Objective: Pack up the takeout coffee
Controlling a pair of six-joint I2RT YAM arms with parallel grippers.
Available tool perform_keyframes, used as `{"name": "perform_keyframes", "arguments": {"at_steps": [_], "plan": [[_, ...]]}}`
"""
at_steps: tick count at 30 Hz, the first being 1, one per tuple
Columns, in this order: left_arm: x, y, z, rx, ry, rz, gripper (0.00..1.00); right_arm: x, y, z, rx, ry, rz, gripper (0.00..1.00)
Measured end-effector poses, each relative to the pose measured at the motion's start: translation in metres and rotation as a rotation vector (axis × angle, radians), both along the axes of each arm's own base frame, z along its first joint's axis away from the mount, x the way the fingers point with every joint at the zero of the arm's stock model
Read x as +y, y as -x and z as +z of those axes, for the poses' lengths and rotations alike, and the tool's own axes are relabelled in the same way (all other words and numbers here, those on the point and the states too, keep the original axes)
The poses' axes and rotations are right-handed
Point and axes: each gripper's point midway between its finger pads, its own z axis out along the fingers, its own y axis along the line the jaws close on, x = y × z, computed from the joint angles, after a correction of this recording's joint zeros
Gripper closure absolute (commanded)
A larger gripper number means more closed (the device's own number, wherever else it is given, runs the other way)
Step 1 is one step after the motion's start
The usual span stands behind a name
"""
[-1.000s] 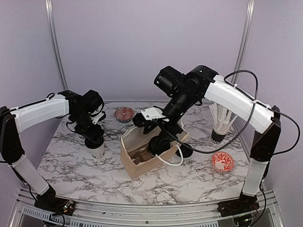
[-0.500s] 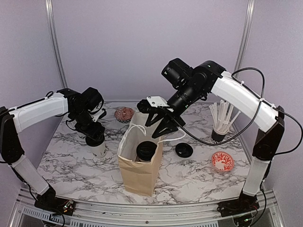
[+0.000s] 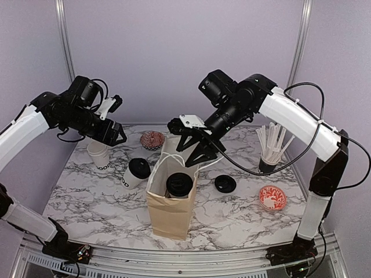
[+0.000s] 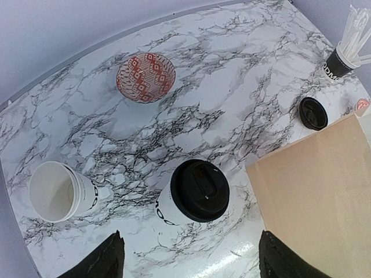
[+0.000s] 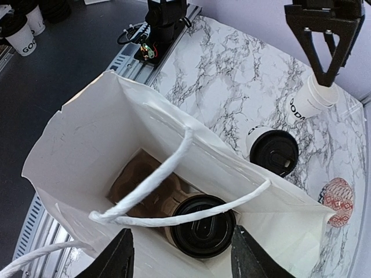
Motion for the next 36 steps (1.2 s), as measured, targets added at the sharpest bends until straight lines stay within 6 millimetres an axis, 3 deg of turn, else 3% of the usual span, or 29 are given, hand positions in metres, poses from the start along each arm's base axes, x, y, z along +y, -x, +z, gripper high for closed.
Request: {"name": "perform_keyframes", "arguments": {"at_steps": [4,7,15,20,23,25,29,36], "plan": [[-0.004,0.006,-0.011,0.034,-0.004,-0.019,0.18,-0.001,-0.010,0.005,-0.012,-0.018,-0.027,0.38],[-0.014,0.013,-0.009,0.030,0.010,-0.053,0.18,-0.004,-0.023,0.011,-0.023,-0.035,-0.064,0.34],[-0.051,0.046,0.019,-0.017,0.119,-0.193,0.17,-0.015,-0.075,0.031,-0.080,-0.098,-0.236,0.31],[-0.089,0.082,0.044,-0.024,0.257,-0.338,0.16,-0.019,-0.101,0.027,-0.105,-0.093,-0.335,0.32],[-0.107,0.102,0.049,-0.007,0.293,-0.399,0.15,-0.020,-0.112,0.016,-0.101,-0.075,-0.380,0.32],[-0.115,0.113,0.047,0.009,0.296,-0.428,0.02,-0.022,-0.119,0.009,-0.097,-0.063,-0.409,0.32],[-0.130,0.123,0.032,0.049,0.265,-0.435,0.01,-0.030,-0.133,-0.001,-0.090,-0.042,-0.469,0.32],[-0.142,0.109,-0.009,0.086,0.126,-0.367,0.01,-0.040,-0.148,-0.013,-0.092,-0.027,-0.528,0.32]]}}
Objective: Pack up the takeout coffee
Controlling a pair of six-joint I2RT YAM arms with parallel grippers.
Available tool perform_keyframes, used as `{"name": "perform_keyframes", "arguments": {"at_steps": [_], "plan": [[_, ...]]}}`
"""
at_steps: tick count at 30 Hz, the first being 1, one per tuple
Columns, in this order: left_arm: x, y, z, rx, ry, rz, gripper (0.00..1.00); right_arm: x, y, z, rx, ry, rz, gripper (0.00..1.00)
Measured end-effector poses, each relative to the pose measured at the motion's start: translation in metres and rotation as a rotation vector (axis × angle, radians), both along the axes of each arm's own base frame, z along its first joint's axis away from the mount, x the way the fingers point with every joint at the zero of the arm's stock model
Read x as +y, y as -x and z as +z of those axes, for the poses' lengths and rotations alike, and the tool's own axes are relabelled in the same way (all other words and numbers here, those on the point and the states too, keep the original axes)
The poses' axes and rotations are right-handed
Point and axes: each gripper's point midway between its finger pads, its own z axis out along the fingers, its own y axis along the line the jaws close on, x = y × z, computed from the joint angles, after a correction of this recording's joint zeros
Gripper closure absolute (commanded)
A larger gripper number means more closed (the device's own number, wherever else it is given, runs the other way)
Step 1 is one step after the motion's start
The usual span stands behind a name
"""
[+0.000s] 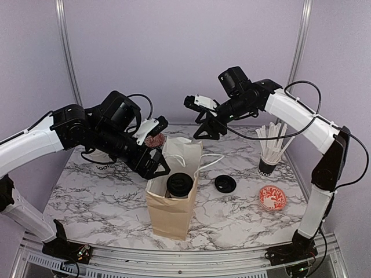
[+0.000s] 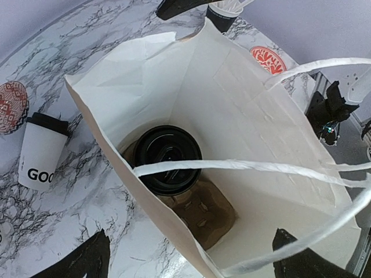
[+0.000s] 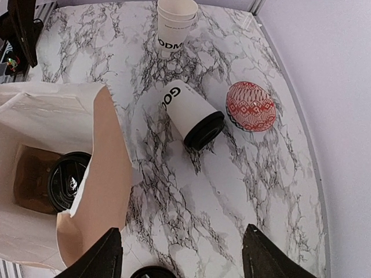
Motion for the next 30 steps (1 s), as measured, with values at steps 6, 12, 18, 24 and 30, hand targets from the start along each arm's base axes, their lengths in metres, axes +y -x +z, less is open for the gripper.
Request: {"name": "perform_keyframes", "arguments": {"at_steps": [6,12,18,24,30], "plan": [[-0.004,-0.012,0.001,-0.049,-0.051,0.046,0.14,-0.011,0.003,-0.006,0.011,0.014,-0.027,0.32],[-0.015,-0.026,0.013,-0.084,-0.055,0.069,0.49,-0.019,0.005,0.009,-0.029,-0.008,-0.045,0.33],[-0.025,-0.031,-0.009,-0.048,-0.120,0.057,0.80,-0.030,0.005,0.013,-0.047,-0.012,-0.069,0.34],[-0.029,-0.034,0.002,-0.071,-0.122,0.038,0.91,-0.040,0.004,0.012,-0.053,-0.006,-0.094,0.34],[-0.036,-0.038,0.010,-0.096,-0.113,-0.021,1.00,-0.046,0.007,0.020,-0.082,-0.012,-0.109,0.34]]}}
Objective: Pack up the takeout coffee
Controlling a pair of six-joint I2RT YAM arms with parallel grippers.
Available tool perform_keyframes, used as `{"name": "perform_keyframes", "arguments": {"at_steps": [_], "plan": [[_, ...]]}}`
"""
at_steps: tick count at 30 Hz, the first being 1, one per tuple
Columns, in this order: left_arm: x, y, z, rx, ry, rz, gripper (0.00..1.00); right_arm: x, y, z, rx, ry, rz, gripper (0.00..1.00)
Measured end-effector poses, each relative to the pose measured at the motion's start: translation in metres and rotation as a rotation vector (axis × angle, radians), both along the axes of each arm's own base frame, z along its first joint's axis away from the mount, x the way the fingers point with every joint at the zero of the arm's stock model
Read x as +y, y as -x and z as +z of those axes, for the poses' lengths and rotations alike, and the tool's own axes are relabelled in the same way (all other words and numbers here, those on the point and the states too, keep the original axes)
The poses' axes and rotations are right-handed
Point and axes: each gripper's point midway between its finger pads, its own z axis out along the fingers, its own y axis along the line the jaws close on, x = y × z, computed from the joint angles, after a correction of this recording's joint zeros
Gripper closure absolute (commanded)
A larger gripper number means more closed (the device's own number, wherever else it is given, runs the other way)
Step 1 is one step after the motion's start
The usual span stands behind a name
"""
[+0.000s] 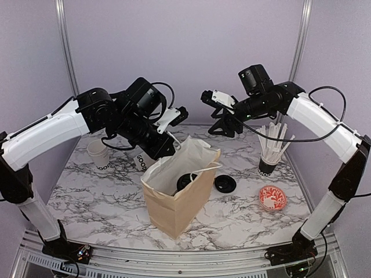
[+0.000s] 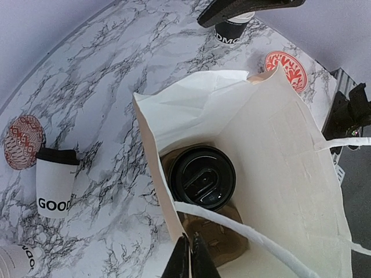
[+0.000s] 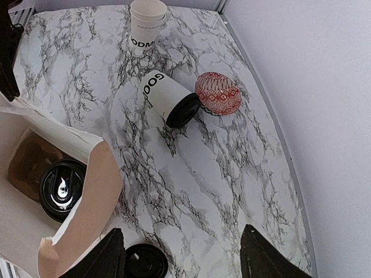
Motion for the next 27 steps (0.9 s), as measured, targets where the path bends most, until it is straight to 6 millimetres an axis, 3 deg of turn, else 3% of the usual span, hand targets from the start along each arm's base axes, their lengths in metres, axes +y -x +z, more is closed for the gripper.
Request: {"name": "perform_keyframes", "arguments": {"at_steps": [14,16,18,20,24,27], "plan": [[-0.017,-0.037,0.003,-0.080,-0.027,-0.144,0.99,-0.009,-0.001,0.001,-0.014,0.004,-0.025,0.35],[-0.019,-0.042,0.002,-0.090,-0.032,-0.155,0.86,-0.009,-0.001,0.001,-0.015,0.004,-0.025,0.35],[-0.020,-0.046,0.001,-0.098,-0.037,-0.164,0.58,-0.009,-0.001,0.001,-0.015,0.003,-0.025,0.35],[-0.019,-0.048,0.001,-0.108,-0.045,-0.169,0.42,-0.009,-0.001,0.001,-0.016,0.003,-0.025,0.35],[-0.012,-0.050,0.008,-0.134,-0.056,-0.164,0.27,-0.010,-0.001,-0.001,-0.014,0.004,-0.027,0.35],[0.006,-0.040,0.018,-0.158,-0.058,-0.158,0.19,-0.011,-0.001,0.000,-0.016,0.003,-0.029,0.35]]}}
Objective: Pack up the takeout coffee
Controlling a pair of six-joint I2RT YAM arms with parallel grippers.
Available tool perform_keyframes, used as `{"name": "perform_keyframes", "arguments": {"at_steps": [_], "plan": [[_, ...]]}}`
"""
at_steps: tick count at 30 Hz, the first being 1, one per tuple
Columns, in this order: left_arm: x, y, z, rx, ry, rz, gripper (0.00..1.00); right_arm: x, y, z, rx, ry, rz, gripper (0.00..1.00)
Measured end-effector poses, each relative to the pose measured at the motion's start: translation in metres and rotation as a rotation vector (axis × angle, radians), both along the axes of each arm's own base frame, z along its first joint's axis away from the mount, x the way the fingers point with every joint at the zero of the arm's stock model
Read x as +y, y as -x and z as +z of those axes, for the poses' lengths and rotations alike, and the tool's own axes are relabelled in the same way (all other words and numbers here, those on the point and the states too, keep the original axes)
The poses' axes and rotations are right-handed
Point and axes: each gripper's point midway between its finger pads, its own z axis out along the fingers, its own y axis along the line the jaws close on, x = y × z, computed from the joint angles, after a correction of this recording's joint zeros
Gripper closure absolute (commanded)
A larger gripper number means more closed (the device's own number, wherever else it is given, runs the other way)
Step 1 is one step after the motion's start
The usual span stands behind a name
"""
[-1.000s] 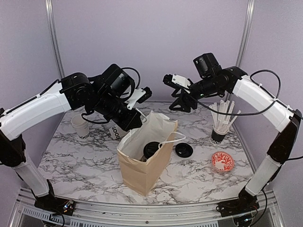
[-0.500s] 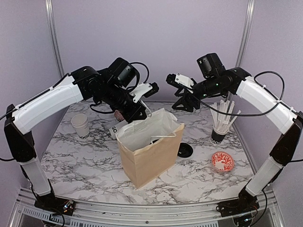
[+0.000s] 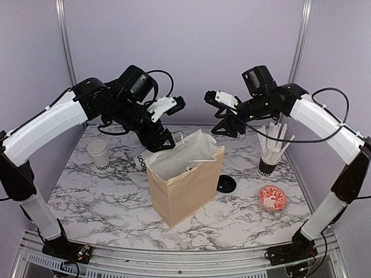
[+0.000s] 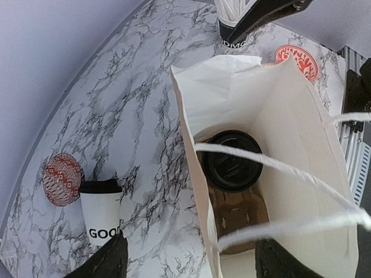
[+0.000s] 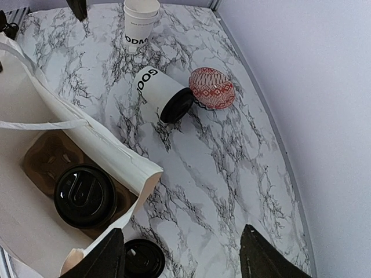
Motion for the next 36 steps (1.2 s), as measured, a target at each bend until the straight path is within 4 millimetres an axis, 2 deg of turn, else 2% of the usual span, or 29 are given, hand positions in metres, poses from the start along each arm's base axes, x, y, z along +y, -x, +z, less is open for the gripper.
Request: {"name": "perform_keyframes", "arguments": {"at_steps": [4,6,9,12,13,17,19,22,28,31,36], "plan": [[0.055,0.030,0.035,-0.081,0.044,0.040,0.02,0.000,0.000,0.000,-0.001,0.000,0.000,0.33],[0.084,0.040,0.052,-0.154,0.069,0.077,0.01,0.000,0.000,0.000,0.000,0.000,0.000,0.29],[0.117,0.033,0.048,-0.204,0.045,0.161,0.01,0.000,0.000,0.000,0.002,-0.001,-0.001,0.20],[0.135,-0.003,0.004,-0.173,-0.079,0.265,0.02,-0.001,0.001,0.001,-0.001,-0.001,0.001,0.06],[0.139,-0.019,-0.021,-0.139,-0.141,0.294,0.02,-0.001,0.001,0.002,-0.004,-0.001,0.003,0.03],[0.145,-0.059,-0.110,-0.004,-0.331,0.324,0.02,-0.005,0.008,0.011,-0.023,-0.016,0.009,0.01],[0.149,-0.072,-0.140,0.046,-0.381,0.324,0.02,-0.008,0.015,0.017,-0.030,-0.029,0.019,0.01],[0.151,-0.089,-0.162,0.084,-0.404,0.324,0.02,-0.011,0.024,0.024,-0.041,-0.046,0.031,0.02],[0.135,-0.135,-0.179,0.090,-0.366,0.306,0.02,-0.012,0.032,0.022,-0.029,-0.054,0.052,0.03],[0.127,-0.145,-0.193,0.110,-0.359,0.283,0.02,-0.011,0.033,0.020,-0.026,-0.052,0.062,0.04],[0.123,-0.148,-0.217,0.148,-0.384,0.265,0.03,-0.010,0.034,0.020,-0.025,-0.057,0.073,0.04]]}}
